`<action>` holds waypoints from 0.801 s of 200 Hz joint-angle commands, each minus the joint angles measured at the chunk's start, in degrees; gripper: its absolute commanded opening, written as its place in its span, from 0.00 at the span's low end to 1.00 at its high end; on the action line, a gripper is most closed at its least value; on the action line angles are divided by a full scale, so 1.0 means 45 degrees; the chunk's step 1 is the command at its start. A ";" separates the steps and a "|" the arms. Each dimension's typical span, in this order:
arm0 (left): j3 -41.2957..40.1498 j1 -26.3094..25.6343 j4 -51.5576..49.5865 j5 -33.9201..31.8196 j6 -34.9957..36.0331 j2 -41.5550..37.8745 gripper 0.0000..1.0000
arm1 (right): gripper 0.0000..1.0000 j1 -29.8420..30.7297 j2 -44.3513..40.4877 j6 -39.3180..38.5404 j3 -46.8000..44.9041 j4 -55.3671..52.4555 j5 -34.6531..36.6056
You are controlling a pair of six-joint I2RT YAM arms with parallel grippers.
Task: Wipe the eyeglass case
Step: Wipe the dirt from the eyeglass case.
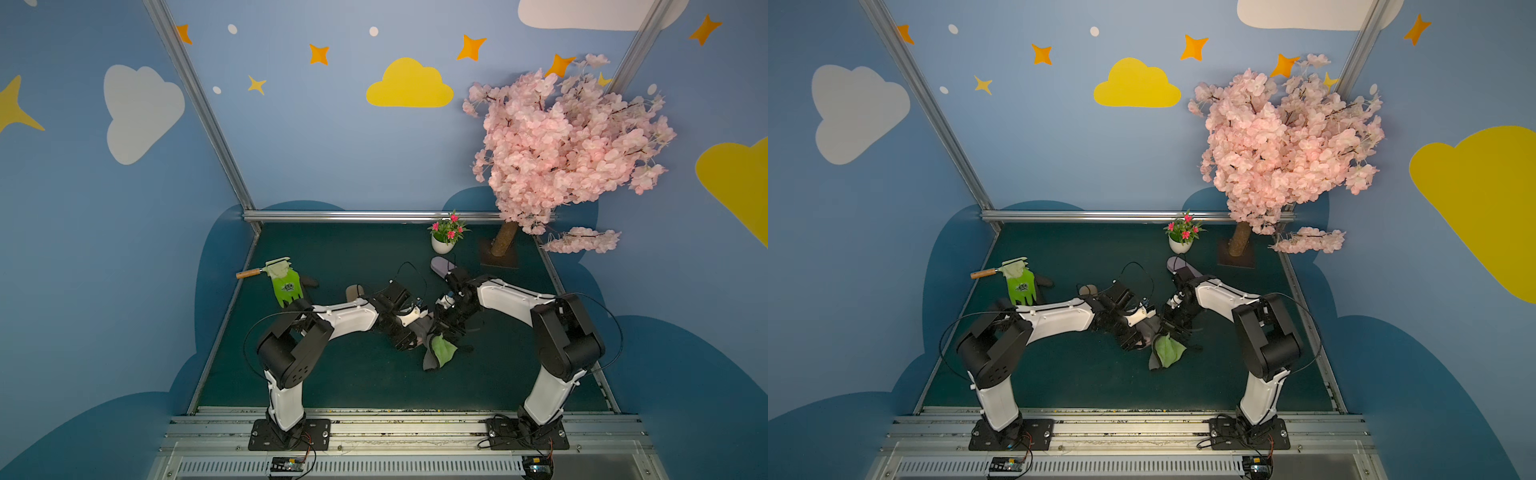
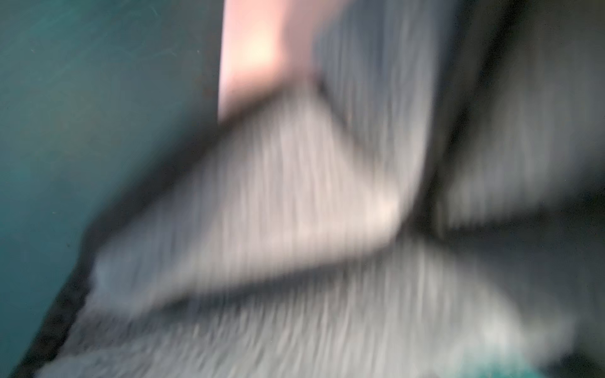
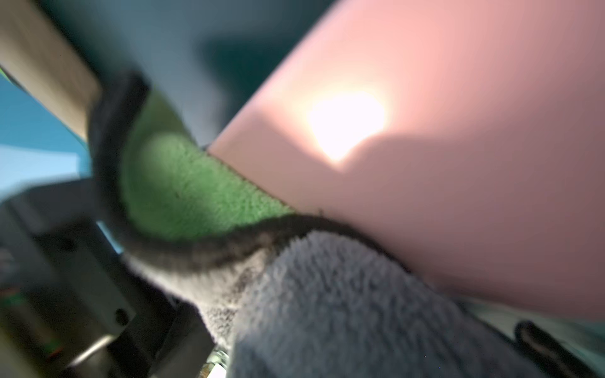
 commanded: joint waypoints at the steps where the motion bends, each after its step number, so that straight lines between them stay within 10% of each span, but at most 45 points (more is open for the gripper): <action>1: -0.0484 -0.0108 -0.0847 0.0843 -0.0497 0.0153 0.03 | 0.00 -0.1088 0.0399 -0.1135 0.0166 -0.1213 0.4151; 100: -0.0187 0.0458 -0.1979 0.4317 -0.4259 0.1442 0.03 | 0.00 -0.0356 -0.0580 -0.0707 0.1416 -0.2278 0.7078; 160: -0.0169 0.0446 -0.1893 0.4008 -0.4490 0.1639 0.03 | 0.00 0.2480 0.0229 -0.0728 0.1819 -0.2336 0.4237</action>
